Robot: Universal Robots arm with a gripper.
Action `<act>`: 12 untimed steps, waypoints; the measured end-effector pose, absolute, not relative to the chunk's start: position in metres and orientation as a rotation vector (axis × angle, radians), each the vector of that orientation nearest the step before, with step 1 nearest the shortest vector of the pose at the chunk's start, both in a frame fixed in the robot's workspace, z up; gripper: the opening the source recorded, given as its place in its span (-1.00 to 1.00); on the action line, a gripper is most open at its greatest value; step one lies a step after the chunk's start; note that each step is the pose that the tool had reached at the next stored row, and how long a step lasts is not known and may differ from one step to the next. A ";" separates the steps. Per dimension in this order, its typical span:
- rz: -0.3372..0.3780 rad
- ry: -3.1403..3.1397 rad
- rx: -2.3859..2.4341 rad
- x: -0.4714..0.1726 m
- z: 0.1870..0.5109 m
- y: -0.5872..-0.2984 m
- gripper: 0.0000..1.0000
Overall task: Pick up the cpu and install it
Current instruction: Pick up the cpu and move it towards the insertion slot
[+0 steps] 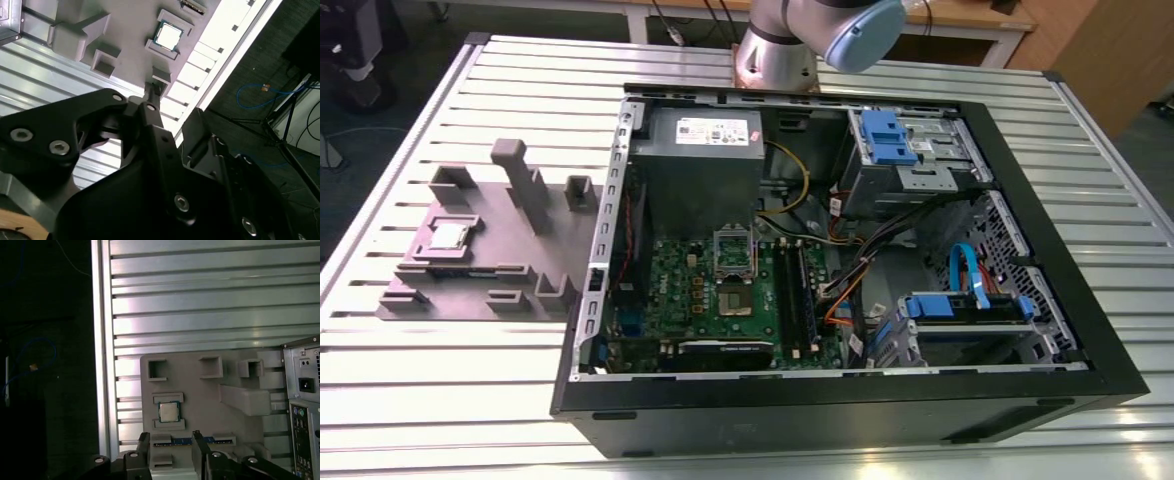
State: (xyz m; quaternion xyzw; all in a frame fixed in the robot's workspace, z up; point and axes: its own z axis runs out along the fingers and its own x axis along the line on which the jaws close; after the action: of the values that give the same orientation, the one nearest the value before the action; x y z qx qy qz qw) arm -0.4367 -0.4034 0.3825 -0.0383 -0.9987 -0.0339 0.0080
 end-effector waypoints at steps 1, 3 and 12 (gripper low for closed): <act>-0.106 -3.122 -0.120 -0.437 0.383 -0.403 -0.07; -0.106 -3.121 -0.120 -0.437 0.383 -0.403 0.05; -0.100 -3.122 0.001 -0.437 0.380 -0.403 0.18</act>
State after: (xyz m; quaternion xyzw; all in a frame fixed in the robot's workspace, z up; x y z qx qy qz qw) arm -0.4368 -0.4034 0.3798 0.0003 -0.9994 -0.0322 0.0092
